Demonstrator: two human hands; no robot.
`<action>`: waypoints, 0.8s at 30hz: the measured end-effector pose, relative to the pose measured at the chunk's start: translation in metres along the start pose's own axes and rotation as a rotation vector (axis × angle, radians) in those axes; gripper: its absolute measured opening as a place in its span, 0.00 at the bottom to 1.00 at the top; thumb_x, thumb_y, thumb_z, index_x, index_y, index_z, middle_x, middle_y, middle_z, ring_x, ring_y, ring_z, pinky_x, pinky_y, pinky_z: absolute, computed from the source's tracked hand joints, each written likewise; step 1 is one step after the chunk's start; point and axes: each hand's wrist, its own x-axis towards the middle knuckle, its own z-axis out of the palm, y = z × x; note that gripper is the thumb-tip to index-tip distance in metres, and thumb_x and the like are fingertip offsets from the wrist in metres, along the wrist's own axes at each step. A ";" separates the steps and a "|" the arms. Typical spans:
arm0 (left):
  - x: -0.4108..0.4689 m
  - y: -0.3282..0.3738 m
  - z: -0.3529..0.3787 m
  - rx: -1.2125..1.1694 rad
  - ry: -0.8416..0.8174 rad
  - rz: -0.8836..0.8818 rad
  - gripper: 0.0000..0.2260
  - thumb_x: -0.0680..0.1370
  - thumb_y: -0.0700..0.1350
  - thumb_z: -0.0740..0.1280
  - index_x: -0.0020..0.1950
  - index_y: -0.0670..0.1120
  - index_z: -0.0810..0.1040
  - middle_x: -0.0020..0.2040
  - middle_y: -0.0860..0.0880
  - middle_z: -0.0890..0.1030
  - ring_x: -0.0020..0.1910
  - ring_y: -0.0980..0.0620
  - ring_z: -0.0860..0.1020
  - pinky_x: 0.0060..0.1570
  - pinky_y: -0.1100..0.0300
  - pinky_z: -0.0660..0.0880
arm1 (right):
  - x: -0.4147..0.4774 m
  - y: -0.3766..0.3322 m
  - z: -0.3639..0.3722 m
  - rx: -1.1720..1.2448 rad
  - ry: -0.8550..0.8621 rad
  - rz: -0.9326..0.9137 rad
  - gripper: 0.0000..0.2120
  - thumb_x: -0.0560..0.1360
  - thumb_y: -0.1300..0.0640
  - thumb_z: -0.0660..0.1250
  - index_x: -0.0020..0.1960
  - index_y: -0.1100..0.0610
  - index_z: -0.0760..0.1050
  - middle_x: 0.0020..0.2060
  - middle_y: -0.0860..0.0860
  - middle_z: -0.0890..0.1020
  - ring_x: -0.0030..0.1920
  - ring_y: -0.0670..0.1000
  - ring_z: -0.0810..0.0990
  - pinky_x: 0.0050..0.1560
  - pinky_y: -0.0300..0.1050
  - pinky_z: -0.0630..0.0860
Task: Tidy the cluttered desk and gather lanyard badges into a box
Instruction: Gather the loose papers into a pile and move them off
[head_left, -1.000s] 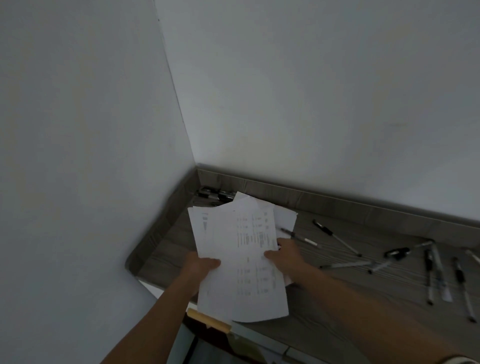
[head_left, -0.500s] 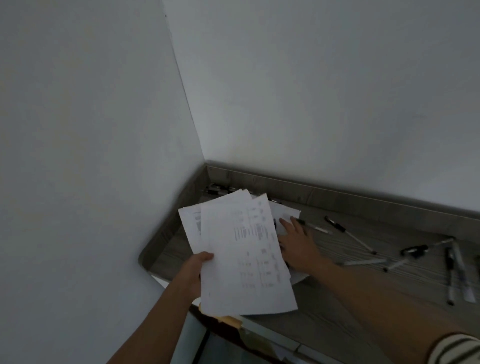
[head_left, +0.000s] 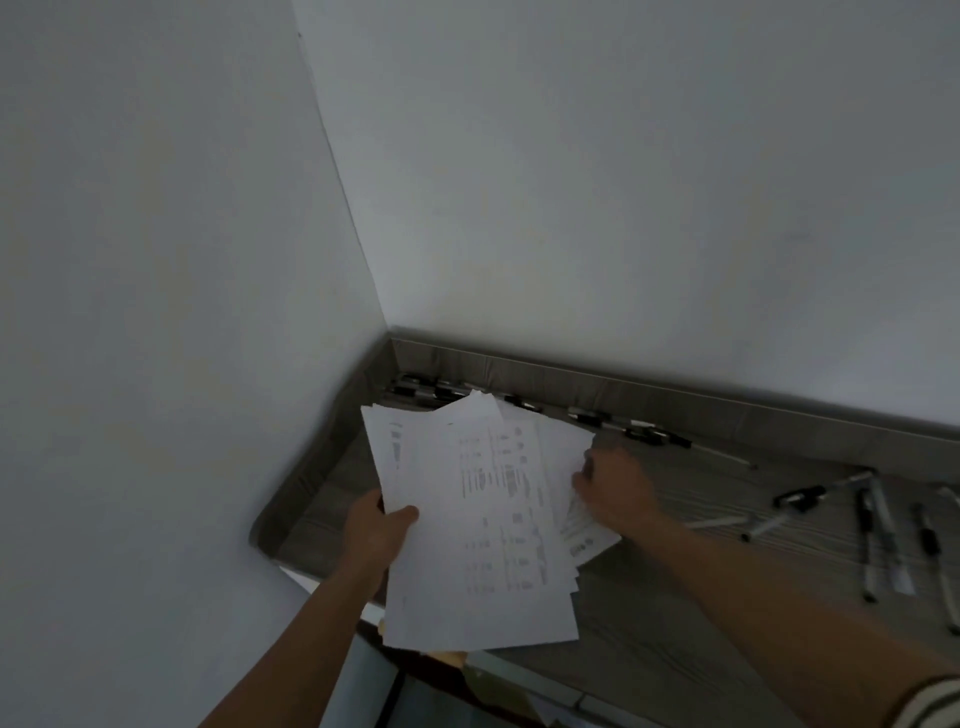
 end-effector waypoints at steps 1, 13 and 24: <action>0.000 0.001 0.006 0.035 -0.008 0.009 0.04 0.77 0.35 0.67 0.48 0.43 0.78 0.44 0.49 0.80 0.41 0.51 0.79 0.33 0.63 0.75 | -0.005 -0.011 0.004 0.123 -0.058 0.040 0.22 0.79 0.51 0.63 0.67 0.63 0.70 0.63 0.59 0.75 0.62 0.56 0.74 0.59 0.44 0.70; -0.010 -0.014 -0.002 -0.203 -0.098 -0.294 0.18 0.75 0.36 0.69 0.65 0.37 0.74 0.50 0.40 0.82 0.46 0.41 0.80 0.41 0.51 0.78 | -0.012 -0.030 -0.013 0.872 -0.450 0.480 0.15 0.71 0.58 0.75 0.53 0.64 0.76 0.54 0.59 0.82 0.44 0.53 0.82 0.35 0.41 0.79; -0.040 0.020 -0.017 -0.323 -0.504 -0.096 0.20 0.68 0.28 0.70 0.60 0.40 0.79 0.56 0.37 0.82 0.54 0.38 0.80 0.50 0.42 0.79 | -0.020 -0.021 -0.019 1.063 -0.318 0.291 0.30 0.67 0.60 0.78 0.66 0.57 0.71 0.55 0.54 0.82 0.49 0.55 0.84 0.44 0.50 0.81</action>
